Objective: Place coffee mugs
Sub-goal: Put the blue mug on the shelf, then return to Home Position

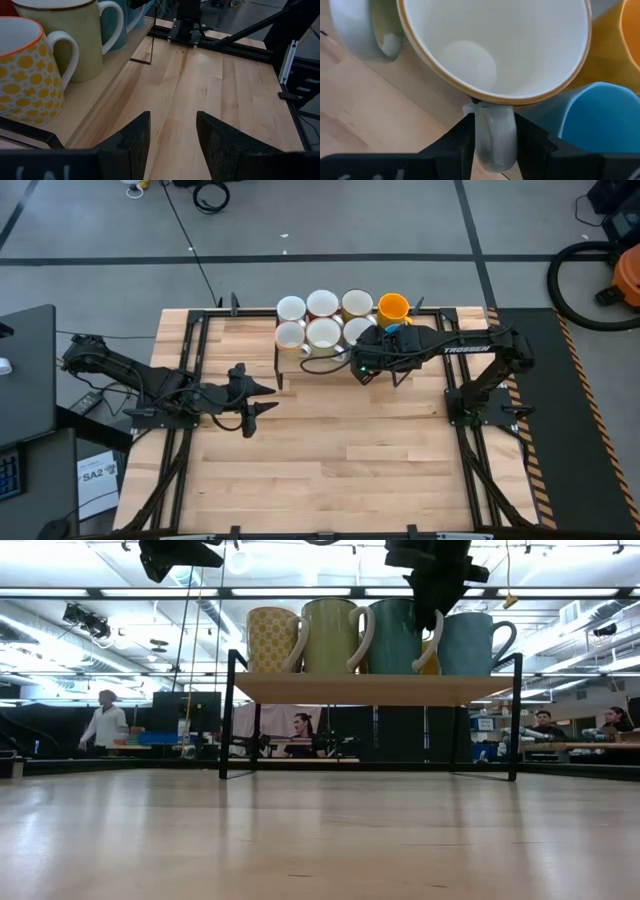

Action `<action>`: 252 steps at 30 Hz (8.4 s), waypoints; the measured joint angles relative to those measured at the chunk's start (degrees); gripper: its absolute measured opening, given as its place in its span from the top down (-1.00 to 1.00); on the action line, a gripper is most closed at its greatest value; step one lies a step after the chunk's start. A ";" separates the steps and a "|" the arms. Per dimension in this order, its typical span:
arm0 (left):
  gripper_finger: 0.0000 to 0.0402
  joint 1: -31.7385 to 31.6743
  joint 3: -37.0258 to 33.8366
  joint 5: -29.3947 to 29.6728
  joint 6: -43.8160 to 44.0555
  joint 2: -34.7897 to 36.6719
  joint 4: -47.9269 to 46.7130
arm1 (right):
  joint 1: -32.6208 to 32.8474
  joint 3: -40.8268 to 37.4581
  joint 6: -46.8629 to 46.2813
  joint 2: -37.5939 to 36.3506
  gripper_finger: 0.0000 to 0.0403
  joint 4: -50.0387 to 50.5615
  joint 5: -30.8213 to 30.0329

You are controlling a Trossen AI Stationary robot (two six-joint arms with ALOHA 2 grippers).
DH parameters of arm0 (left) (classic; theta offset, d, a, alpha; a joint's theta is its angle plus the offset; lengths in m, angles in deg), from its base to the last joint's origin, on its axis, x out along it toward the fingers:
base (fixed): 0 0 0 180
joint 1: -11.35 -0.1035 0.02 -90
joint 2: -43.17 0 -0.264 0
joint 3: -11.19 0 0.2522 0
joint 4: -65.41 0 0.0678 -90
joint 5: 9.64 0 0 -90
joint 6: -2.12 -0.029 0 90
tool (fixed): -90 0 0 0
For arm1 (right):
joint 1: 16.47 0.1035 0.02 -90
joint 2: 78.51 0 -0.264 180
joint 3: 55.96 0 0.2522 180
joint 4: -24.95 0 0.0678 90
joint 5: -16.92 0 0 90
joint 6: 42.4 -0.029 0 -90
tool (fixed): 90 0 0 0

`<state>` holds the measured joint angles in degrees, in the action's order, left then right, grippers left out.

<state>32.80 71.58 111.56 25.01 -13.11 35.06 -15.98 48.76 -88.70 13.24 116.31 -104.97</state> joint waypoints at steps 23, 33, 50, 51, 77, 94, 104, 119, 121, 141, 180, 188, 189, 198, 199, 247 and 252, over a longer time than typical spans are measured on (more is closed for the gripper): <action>0.17 0.00 0.00 0.00 -0.04 0.00 -0.01 | 0.18 0.00 0.44 -10.39 0.37 0.04 4.83; 0.17 0.00 0.00 0.00 -0.06 0.00 -0.01 | 1.86 0.00 3.41 -20.59 0.37 0.07 8.55; 0.17 0.01 0.00 0.02 0.04 0.00 0.01 | 4.34 -3.05 21.36 -35.91 0.37 -2.43 18.64; 0.17 0.02 0.00 0.02 0.03 0.00 -0.01 | 4.63 -4.67 22.37 -36.66 0.37 -4.07 18.47; 0.17 0.00 0.00 0.02 0.03 0.00 0.01 | 5.38 -45.15 30.01 -65.48 0.37 -44.53 27.03; 0.17 0.00 0.02 0.02 0.05 0.00 0.01 | 5.38 -55.47 28.88 -84.21 0.37 -47.24 27.03; 0.17 0.00 0.02 0.02 0.07 -0.02 -0.01 | 5.38 -64.73 28.33 -91.65 0.37 -54.74 27.05; 0.17 -0.02 0.02 0.02 0.07 -0.02 0.01 | 5.40 -75.52 31.76 -91.54 0.37 -67.70 27.05; 0.17 -0.02 0.02 0.02 0.07 -0.02 0.00 | 5.40 -76.99 32.58 -91.54 0.37 -69.30 27.05; 0.17 -0.02 0.02 0.02 0.03 -0.02 0.01 | 5.38 -85.29 40.09 -91.54 0.37 -76.92 27.05; 0.17 -1.55 0.02 -0.01 -11.87 -0.02 2.52 | 5.33 -90.59 39.89 -91.34 0.37 -81.79 25.47; 0.17 -10.38 0.02 -8.83 -23.93 0.04 11.88 | 5.33 -90.58 39.87 -91.34 0.37 -81.80 25.55; 0.17 -12.00 0.02 -10.91 -24.51 0.04 11.76 | 5.33 -90.58 39.87 -91.34 0.37 -81.79 25.55; 0.17 -23.22 0.02 -23.96 -23.85 5.79 4.51 | 5.35 -90.58 39.87 -91.34 0.37 -81.84 25.57; 0.17 -23.78 0.02 -23.98 -23.53 7.12 3.14 | 5.33 -90.56 39.87 -91.34 0.37 -81.89 25.57; 0.17 -24.06 -32.86 -31.02 -20.31 55.71 3.22 | 5.35 -90.53 39.87 -91.34 0.37 -82.20 25.59; 0.17 -24.06 -34.36 -31.08 -20.39 56.01 3.96 | 5.33 -90.53 39.87 -91.34 0.37 -82.21 25.58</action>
<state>8.74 37.22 80.48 4.62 42.90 39.02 -10.65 -41.77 -48.83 -78.10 34.10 -79.39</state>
